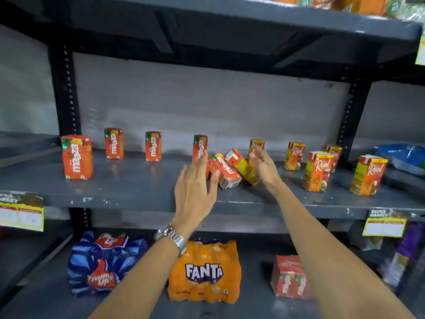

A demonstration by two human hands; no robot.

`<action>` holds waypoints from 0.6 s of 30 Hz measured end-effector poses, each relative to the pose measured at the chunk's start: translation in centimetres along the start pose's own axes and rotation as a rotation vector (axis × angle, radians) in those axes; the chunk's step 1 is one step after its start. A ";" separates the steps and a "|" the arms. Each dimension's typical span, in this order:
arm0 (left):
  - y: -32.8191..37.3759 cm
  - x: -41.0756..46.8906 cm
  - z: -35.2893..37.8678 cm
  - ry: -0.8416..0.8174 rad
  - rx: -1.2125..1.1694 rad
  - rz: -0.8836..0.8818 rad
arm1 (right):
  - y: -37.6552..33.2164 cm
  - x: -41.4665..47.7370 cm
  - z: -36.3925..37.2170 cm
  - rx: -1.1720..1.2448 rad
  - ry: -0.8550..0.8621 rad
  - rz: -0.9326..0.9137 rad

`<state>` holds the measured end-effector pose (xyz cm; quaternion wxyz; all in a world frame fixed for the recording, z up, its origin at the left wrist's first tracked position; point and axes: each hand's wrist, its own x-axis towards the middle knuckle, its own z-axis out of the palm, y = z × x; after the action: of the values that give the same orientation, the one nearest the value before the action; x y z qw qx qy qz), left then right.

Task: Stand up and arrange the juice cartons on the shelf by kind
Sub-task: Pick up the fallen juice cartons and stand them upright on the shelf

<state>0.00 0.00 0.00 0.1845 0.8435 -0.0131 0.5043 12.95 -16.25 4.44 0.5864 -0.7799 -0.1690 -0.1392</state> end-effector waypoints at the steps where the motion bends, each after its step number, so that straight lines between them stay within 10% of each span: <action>1: 0.3 -0.8 0.2 -0.017 -0.033 -0.001 | 0.5 0.2 -0.3 0.040 -0.073 0.037; 10: -1.4 -4.0 3.2 0.064 0.266 0.301 | -0.7 -1.6 -2.3 -0.182 -0.332 0.079; 18: -1.8 -4.0 3.5 0.127 0.277 0.318 | -1.1 -4.3 -3.0 -0.272 0.104 -0.094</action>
<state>1.39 -0.16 -5.44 -0.0147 0.8148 -0.0649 0.5760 8.54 -19.24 4.42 0.4762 -0.8351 -0.1542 -0.2281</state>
